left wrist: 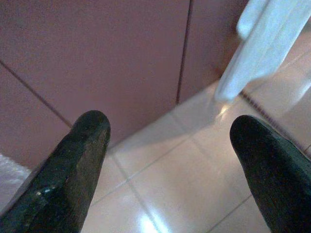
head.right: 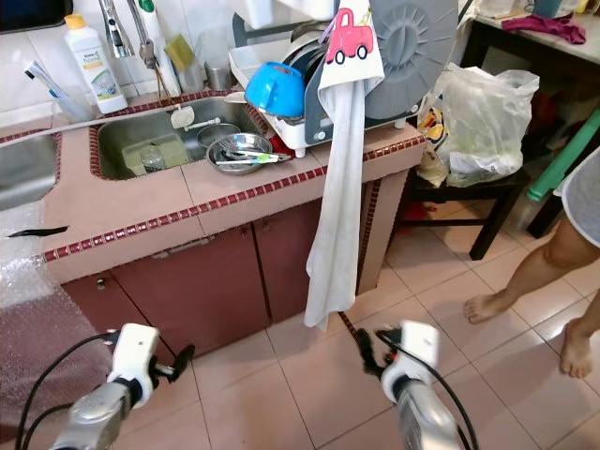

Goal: Kitchen organization

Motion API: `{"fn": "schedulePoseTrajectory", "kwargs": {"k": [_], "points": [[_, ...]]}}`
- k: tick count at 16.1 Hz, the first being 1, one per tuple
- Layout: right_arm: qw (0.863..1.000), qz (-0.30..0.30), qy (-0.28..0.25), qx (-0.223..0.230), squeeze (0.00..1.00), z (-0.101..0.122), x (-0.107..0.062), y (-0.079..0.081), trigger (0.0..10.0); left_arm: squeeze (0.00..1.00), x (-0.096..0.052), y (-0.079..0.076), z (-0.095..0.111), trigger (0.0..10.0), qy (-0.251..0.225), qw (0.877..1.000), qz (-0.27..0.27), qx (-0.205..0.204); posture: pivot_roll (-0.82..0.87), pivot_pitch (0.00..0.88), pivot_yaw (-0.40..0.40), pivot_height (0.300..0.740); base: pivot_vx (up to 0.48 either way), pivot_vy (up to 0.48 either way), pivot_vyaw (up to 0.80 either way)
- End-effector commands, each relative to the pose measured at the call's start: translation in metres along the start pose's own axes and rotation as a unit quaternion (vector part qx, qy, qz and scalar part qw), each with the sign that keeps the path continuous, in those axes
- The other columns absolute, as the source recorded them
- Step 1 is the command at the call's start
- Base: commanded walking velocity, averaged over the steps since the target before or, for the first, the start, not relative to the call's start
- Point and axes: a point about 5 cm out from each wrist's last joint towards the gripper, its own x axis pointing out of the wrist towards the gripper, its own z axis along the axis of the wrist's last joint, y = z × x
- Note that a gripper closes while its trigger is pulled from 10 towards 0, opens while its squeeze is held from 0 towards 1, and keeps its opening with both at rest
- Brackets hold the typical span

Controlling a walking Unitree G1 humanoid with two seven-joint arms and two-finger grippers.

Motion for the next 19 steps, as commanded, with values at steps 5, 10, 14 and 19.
{"fn": "schedulePoseTrajectory", "kwargs": {"k": [5,10,14,19], "points": [[0.992,0.088,-0.076,-0.041,0.00,0.055,-0.034,0.024,10.0,0.00,-0.020,0.007,0.031,10.0,-0.154,0.988,0.001,0.002,0.00,0.000,0.077,0.740,0.000,0.000,0.00],[0.991,0.065,-0.088,-0.079,0.00,0.080,-0.043,0.035,10.0,0.00,-0.038,-0.018,0.076,10.0,-0.222,0.974,0.010,0.037,0.00,0.000,0.052,0.740,0.000,0.000,0.00],[0.988,0.054,-0.105,-0.101,0.00,0.097,-0.039,0.049,10.0,0.00,-0.033,-0.038,0.108,10.0,-0.244,0.969,-0.001,-0.031,-0.01,0.000,0.060,0.740,0.000,0.000,0.00],[0.986,0.064,-0.118,-0.095,0.00,0.103,-0.042,0.056,10.0,0.00,-0.033,-0.035,0.118,10.0,-0.231,0.973,0.018,-0.019,-0.02,0.000,0.099,0.740,0.000,0.000,0.00]]}}
